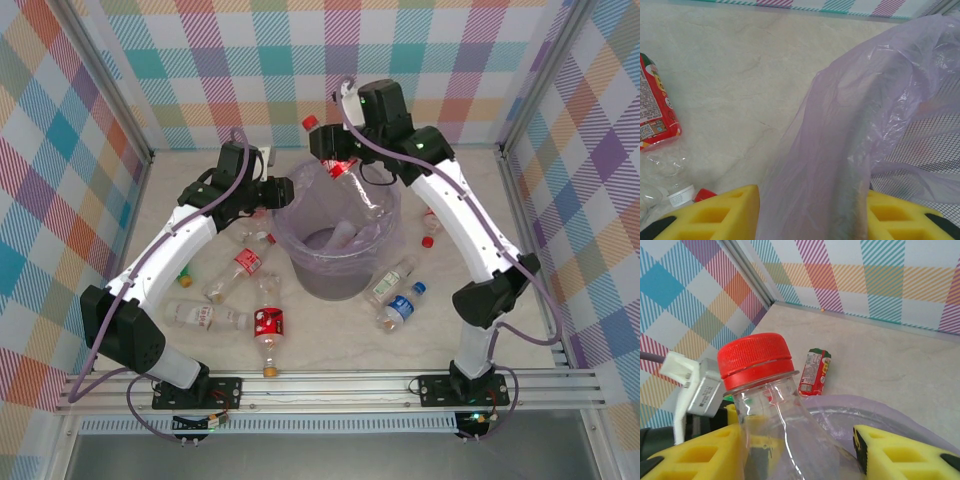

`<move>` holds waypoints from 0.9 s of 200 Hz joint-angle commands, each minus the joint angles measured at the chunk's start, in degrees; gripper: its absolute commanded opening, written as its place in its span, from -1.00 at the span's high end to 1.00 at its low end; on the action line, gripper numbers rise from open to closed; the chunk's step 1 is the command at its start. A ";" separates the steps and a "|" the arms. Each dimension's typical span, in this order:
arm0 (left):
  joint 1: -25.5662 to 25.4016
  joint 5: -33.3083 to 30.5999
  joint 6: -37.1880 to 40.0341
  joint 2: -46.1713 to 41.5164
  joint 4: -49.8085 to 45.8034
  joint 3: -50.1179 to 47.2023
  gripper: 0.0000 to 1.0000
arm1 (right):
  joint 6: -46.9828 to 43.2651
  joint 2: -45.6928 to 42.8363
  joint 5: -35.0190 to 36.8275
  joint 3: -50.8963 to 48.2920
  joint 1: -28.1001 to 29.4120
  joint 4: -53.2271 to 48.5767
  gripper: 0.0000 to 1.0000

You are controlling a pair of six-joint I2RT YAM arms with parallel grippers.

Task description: Put the plastic bottles in the bin

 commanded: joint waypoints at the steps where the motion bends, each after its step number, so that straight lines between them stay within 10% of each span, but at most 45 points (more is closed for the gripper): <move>1: 0.67 0.07 0.34 0.14 -2.88 -2.24 0.10 | 0.19 0.40 -2.77 -2.54 0.22 4.67 0.03; 85: 0.94 -0.11 0.28 -0.13 -2.55 -2.46 0.10 | -0.27 -6.94 -6.52 -24.57 0.17 16.37 -0.11; 180: 1.03 -0.40 -0.10 0.22 -2.26 -2.69 0.11 | -4.15 -7.15 -7.40 -24.30 0.19 13.09 -0.42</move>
